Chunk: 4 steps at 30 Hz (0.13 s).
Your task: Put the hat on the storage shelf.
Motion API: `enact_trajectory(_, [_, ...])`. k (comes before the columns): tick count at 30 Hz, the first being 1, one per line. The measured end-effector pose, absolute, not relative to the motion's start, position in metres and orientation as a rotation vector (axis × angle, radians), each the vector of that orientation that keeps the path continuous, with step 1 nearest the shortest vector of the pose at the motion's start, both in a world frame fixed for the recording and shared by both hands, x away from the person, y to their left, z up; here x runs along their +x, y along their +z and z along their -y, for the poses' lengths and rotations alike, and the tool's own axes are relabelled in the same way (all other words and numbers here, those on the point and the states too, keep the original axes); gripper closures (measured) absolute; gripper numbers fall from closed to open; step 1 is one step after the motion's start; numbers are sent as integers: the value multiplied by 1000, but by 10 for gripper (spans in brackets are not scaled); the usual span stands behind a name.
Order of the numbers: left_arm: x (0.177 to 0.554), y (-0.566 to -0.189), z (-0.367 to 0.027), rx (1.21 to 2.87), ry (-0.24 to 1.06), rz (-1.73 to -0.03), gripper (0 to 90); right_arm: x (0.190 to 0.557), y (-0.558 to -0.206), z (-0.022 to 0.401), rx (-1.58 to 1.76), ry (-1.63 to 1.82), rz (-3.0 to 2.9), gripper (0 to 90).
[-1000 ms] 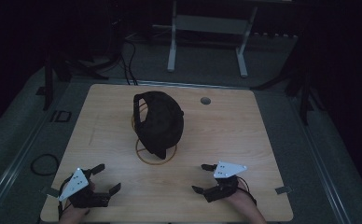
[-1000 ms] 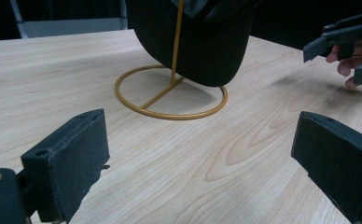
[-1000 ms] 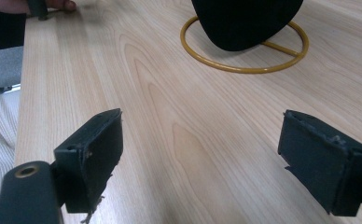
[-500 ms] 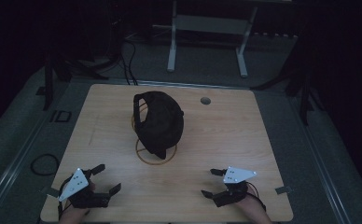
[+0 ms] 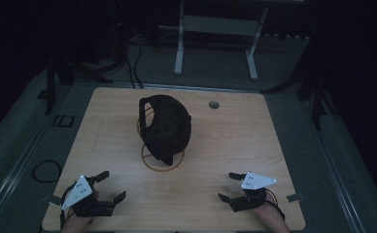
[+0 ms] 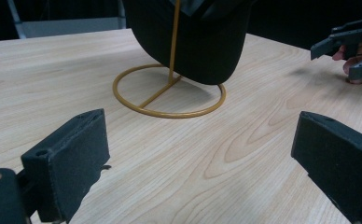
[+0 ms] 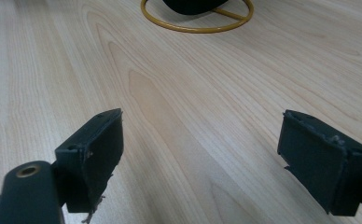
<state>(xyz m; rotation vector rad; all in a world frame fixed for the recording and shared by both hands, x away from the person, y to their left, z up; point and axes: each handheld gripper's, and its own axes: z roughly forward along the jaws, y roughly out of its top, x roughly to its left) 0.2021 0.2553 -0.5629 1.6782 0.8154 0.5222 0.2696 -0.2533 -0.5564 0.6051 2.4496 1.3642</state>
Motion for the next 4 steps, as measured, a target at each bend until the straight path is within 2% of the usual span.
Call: enact_trajectory(4, [202, -563, -255, 1680, 521, -813, 44, 270, -556, 253, 606, 1361, -2452, 142])
